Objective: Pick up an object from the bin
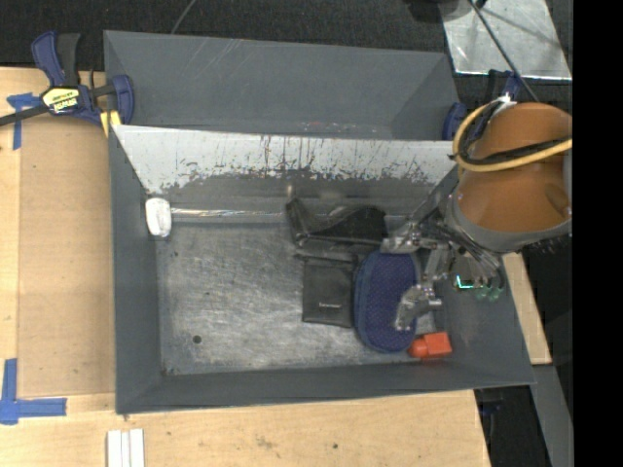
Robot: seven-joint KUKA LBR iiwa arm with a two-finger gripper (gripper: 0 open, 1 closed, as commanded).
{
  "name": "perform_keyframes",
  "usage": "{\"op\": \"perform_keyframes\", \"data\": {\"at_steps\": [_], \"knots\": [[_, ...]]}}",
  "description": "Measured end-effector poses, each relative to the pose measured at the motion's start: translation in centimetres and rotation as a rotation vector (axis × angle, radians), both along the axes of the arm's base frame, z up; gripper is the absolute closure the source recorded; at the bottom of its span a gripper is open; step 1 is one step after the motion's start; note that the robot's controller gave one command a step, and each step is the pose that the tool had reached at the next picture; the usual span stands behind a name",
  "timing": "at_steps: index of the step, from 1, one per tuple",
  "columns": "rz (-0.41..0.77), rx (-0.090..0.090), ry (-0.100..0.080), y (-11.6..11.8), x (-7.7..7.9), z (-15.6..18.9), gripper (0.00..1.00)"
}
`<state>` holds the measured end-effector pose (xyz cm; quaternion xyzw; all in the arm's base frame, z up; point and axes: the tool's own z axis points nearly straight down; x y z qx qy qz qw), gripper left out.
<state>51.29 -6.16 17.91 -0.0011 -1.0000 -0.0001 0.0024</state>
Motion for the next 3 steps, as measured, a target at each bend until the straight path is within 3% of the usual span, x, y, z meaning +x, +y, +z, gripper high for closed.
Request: {"op": "perform_keyframes", "data": {"at_steps": [1,2,3], "knots": [[0.143,-0.004,-0.025,-2.6,5.7,-6.9,0.00],[0.469,-0.002,-0.012,-2.7,8.2,-5.3,0.00],[0.954,-0.001,-0.011,-2.4,9.6,-4.5,0.00]]}}
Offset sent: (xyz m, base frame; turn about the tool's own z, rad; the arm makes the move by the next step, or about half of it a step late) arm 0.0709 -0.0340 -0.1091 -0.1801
